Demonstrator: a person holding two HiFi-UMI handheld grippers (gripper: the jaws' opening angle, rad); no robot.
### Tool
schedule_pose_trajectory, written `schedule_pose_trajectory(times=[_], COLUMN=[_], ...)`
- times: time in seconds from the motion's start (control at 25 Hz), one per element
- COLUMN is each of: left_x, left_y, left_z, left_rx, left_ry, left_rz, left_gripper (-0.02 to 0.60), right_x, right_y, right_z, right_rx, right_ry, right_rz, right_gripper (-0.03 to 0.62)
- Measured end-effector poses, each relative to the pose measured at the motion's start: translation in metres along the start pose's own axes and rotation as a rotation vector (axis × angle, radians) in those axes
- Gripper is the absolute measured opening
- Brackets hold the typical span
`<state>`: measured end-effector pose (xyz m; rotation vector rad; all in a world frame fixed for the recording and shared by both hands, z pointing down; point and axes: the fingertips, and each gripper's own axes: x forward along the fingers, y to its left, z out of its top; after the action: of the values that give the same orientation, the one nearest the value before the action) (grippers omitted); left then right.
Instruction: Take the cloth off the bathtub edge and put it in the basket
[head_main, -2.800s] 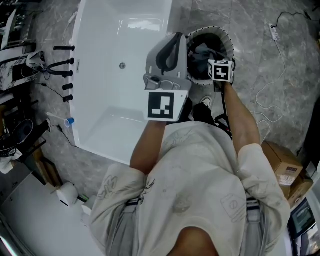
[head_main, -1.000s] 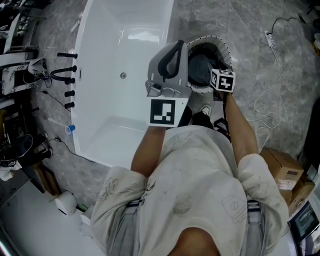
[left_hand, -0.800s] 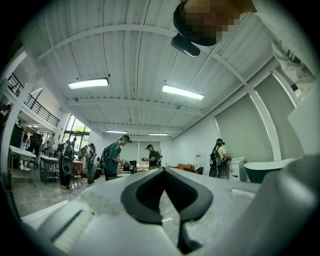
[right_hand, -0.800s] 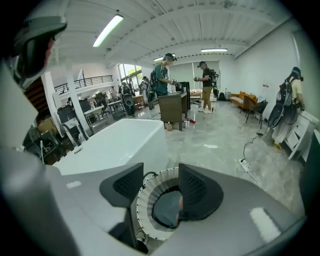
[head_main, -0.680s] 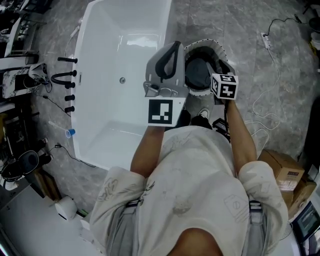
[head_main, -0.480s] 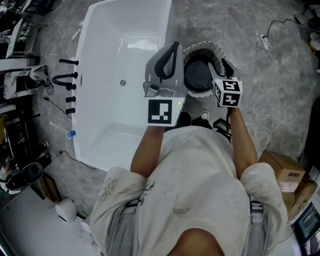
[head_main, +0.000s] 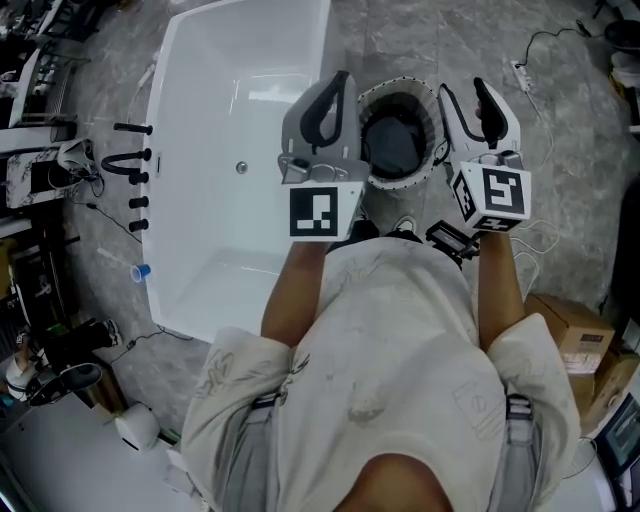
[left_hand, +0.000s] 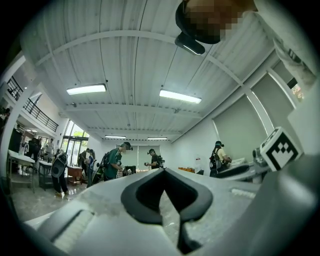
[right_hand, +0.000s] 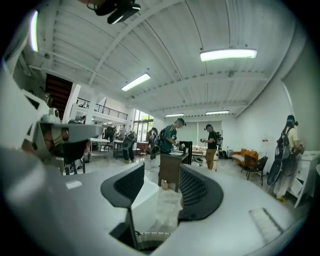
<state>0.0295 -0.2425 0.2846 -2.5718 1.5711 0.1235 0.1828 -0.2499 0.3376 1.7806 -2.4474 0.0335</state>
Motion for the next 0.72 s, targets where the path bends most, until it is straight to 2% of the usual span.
schedule_pose_trajectory(times=[0.28, 0.48, 0.72], left_x=[-0.001, -0.004, -0.009], left_y=[0.002, 0.002, 0.001], left_z=[0.007, 0.008, 0.010], left_rx=[-0.011, -0.015, -0.015], left_ry=[-0.021, -0.015, -0.016], left_rz=[0.012, 0.020, 0.019], left_gripper=[0.000, 0.000, 0.000], right_x=[-0.029, -0.040, -0.043], right_y=[0.001, 0.000, 0.002], right_z=[0.076, 0.089, 0.092], right_rx=[-0.100, -0.169, -0.179], right_ry=[-0.190, -0.238, -0.246], right_rz=[-0.032, -0.078, -0.105], right_gripper=[0.198, 0.195, 0.158])
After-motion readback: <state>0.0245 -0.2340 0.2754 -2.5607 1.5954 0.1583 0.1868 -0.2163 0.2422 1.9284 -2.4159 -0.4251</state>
